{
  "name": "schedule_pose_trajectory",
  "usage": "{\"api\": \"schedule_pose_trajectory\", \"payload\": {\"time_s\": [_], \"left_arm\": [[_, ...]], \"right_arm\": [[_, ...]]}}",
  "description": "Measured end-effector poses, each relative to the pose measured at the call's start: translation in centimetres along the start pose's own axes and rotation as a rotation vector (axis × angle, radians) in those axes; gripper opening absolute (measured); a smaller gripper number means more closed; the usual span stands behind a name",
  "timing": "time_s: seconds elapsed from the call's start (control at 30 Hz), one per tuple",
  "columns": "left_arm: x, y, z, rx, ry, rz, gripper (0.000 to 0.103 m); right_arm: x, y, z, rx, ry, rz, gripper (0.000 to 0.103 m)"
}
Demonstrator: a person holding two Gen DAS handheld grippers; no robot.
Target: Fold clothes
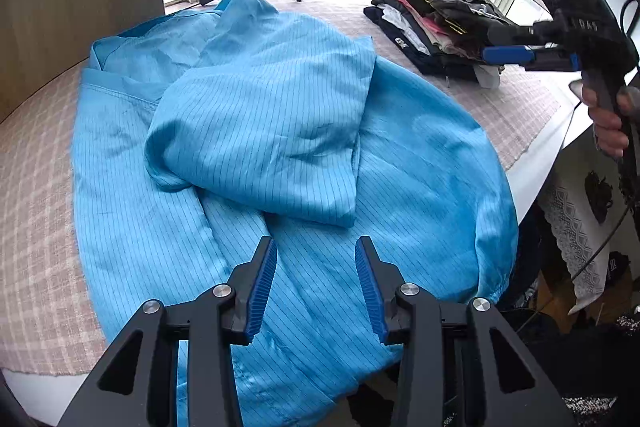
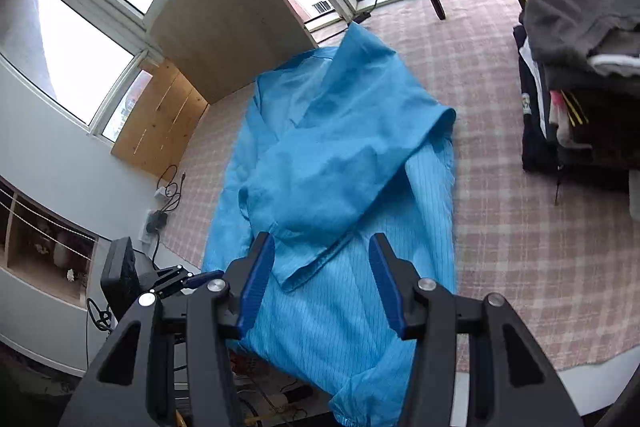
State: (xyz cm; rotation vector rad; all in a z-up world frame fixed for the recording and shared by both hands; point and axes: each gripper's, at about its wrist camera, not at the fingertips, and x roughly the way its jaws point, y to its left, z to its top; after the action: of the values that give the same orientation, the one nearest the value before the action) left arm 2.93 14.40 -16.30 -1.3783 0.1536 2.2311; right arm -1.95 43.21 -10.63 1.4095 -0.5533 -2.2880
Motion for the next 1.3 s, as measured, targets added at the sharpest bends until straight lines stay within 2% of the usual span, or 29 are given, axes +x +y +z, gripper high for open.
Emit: {"api": "schedule_pose_trajectory", "payload": {"time_s": [0.07,0.13,0.17,0.23,0.27,0.33,0.4,0.47,0.53,0.63,0.73,0.8,0.83,0.9,0.97,1.03,1.1,1.13,1.17,1.23,1.3], "left_arm": [[0.3,0.4,0.7,-0.028,0.015,-0.005,0.039],[0.4,-0.7,1.5,-0.012,0.006,-0.017,0.039],[0.6,-1.8,1.9,0.018,0.005,-0.025,0.040],[1.2,-4.5,2.5,0.080,0.008,-0.047,0.043],[1.7,-5.8,2.7,0.102,0.015,-0.072,0.043],[2.7,-8.2,3.0,0.131,0.038,-0.123,0.043],[4.0,-10.3,2.9,0.149,0.071,-0.163,0.043],[5.3,-12.2,2.6,0.178,0.105,-0.185,0.043],[6.6,-13.8,2.1,0.216,0.130,-0.169,0.043],[8.5,-14.3,1.7,0.204,0.179,-0.170,0.043],[9.6,-14.0,1.5,0.163,0.217,-0.182,0.043],[10.1,-13.8,1.4,0.139,0.234,-0.195,0.043],[10.2,-13.8,1.4,0.127,0.241,-0.208,0.043],[10.4,-14.4,1.6,0.102,0.246,-0.261,0.043],[10.9,-15.5,2.0,0.077,0.252,-0.350,0.043],[11.8,-17.5,2.2,0.084,0.272,-0.422,0.043],[12.4,-19.6,2.1,0.166,0.295,-0.395,0.043],[12.2,-20.3,2.0,0.212,0.292,-0.369,0.043],[11.8,-20.8,1.9,0.247,0.288,-0.351,0.043],[10.0,-20.0,1.6,0.232,0.274,-0.347,0.043],[8.1,-17.5,1.4,0.194,0.249,-0.284,0.044]], "right_arm": [[2.7,-0.7,-0.6,-0.093,0.013,-0.203,0.049],[5.3,-1.5,-1.0,-0.176,0.026,-0.394,0.049],[5.6,-2.6,-0.5,-0.152,0.023,-0.399,0.049],[5.1,-4.9,1.3,-0.068,-0.021,-0.261,0.049],[4.9,-5.9,2.5,-0.041,-0.046,-0.227,0.049],[5.1,-7.4,5.3,-0.045,-0.080,-0.255,0.048],[6.5,-8.0,8.0,-0.101,-0.072,-0.309,0.047],[8.7,-8.7,9.9,-0.130,-0.018,-0.291,0.047],[10.7,-9.5,11.1,-0.149,0.029,-0.259,0.047],[13.1,-10.0,11.7,-0.187,0.077,-0.241,0.048],[14.0,-9.8,11.7,-0.226,0.052,-0.194,0.046],[14.6,-9.6,11.7,-0.227,0.082,-0.134,0.003],[14.5,-9.4,11.7,-0.230,0.089,-0.129,0.003],[13.1,-8.5,11.9,-0.277,0.070,-0.182,0.003],[11.3,-7.5,12.8,-0.337,0.027,-0.338,0.003],[11.1,-6.3,13.4,-0.412,0.014,-0.442,0.003],[12.6,-5.5,13.3,-0.488,0.057,-0.513,0.003],[13.2,-5.4,13.2,-0.499,0.102,-0.500,0.003],[12.5,-5.5,12.9,-0.479,0.101,-0.477,0.004],[11.1,-5.7,12.2,-0.440,0.097,-0.432,0.007],[7.9,-5.8,10.4,-0.412,0.046,-0.400,0.011]]}}
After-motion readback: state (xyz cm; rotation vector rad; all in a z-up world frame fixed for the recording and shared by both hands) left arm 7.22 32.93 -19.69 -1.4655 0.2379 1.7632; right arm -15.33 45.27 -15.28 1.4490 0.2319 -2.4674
